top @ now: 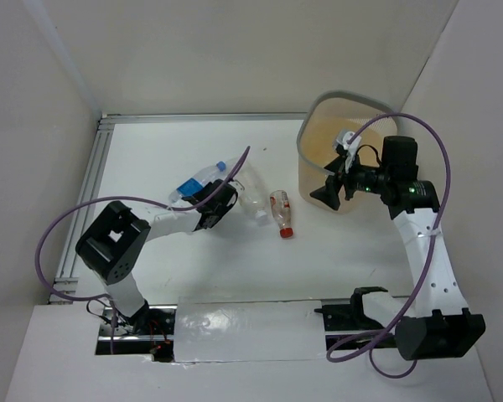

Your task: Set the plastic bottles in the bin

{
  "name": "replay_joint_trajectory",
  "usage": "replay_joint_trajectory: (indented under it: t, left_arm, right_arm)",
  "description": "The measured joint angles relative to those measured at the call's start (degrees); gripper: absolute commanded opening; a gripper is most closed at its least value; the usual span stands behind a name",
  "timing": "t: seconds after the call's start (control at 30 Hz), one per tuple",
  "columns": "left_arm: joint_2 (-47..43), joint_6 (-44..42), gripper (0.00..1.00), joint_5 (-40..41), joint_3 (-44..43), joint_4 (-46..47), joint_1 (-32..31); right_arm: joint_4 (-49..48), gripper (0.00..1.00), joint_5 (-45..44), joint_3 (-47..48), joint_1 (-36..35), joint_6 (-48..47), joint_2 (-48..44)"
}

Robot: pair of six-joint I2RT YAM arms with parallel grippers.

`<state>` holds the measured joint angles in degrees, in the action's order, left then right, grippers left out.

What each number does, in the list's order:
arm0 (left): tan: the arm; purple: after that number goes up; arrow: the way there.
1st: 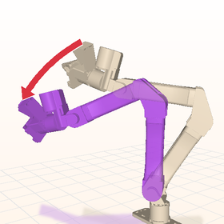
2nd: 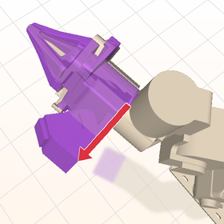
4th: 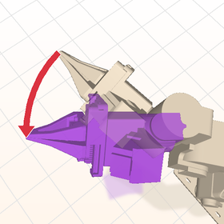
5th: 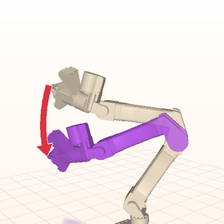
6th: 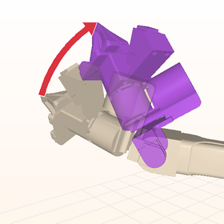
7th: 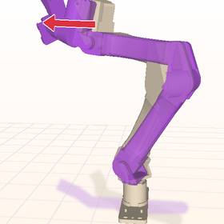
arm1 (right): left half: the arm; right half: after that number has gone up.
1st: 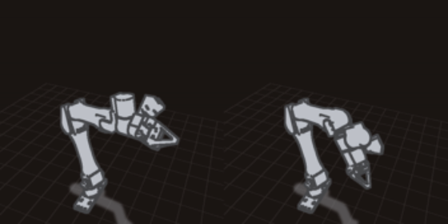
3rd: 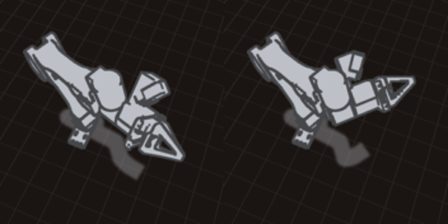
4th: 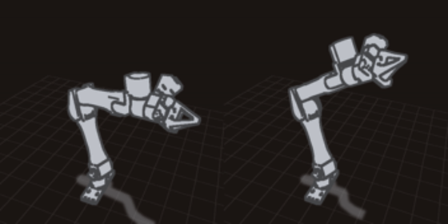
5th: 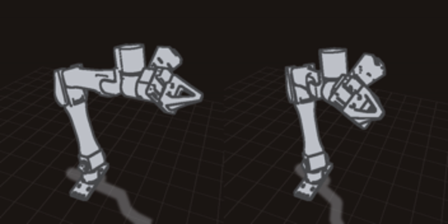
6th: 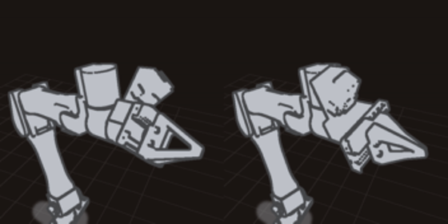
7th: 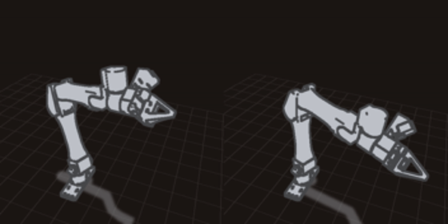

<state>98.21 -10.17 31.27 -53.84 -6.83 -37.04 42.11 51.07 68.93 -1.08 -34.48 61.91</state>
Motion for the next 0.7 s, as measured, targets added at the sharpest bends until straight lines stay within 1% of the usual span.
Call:
replay_joint_trajectory:
  t: [0.03, 0.13, 0.23, 0.27, 0.3, 0.33, 0.37, 0.4, 0.43, 0.47, 0.5, 0.53, 0.7]
  left_arm:
    - [0.1, 0.0, 0.45, -0.1, -0.2, 0.0, 0.0]
    - [0.1, 0.1, 0.45, -0.3, -0.2, 0.0, 0.0]
    - [0.1, 0.1, 0.45, -0.4, -0.3, -0.1, 0.0]
    - [0.1, 0.1, 0.41, -0.5, -0.3, -0.1, 0.0]
    - [0.0, 0.2, 0.31, -0.6, -0.3, -0.2, 0.0]
    - [-0.2, 0.2, 0.31, -0.9, -0.3, -0.4, 0.0]
    - [-0.5, 0.4, 0.23, -1.2, -0.3, -0.5, 0.0]
    - [-0.9, 0.9, 0.19, -2.0, -0.3, -0.9, 0.0]
    - [-1.5, 1.2, 0.13, -2.7, -0.3, -1.3, 0.0]
    - [-2.1, 1.5, 0.04, -3.3, -0.3, -1.6, 0.0]
    - [-2.8, 1.7, 0.03, -4.0, -0.3, -1.8, 0.0]
    - [-3.5, 1.9, 0.0, -4.7, -0.3, -1.9, 0.0]
    - [-7.6, 3.2, 0.0, -8.1, -0.2, -2.4, 0.0]
  right_arm:
    - [0.1, 0.9, 0.1, -0.5, -0.2, -0.4, -0.7]
    - [0.0, 0.9, -0.1, -1.4, -0.4, -0.8, -1.9]
    - [-0.1, 0.93, -1.2, -0.9, -0.4, -0.8, -1.1]
    - [-0.1, 0.94, -1.4, -0.2, -0.4, -0.7, -0.2]
    - [-0.6, 0.99, -1.9, 0.4, -0.3, -0.2, 0.7]
    - [-0.7, 0.99, -2.1, 1.0, 0.0, 0.0, 1.8]
    - [-1.3, 0.99, -2.4, 1.1, 0.3, 0.5, 2.4]
    - [-2.1, 0.99, -2.8, 1.2, 0.5, 0.9, 2.7]
    - [-2.9, 0.99, -3.3, 1.2, 0.9, 1.4, 2.8]
    - [-3.4, 0.99, -3.8, 1.2, 1.0, 2.0, 2.8]
    - [-3.9, 0.99, -4.2, 1.2, 1.0, 2.5, 2.8]
    - [-4.7, 0.99, -5.1, 1.2, 1.0, 3.3, 2.8]
    - [-11.6, 0.99, -10.5, 2.8, 1.8, 7.6, 3.2]
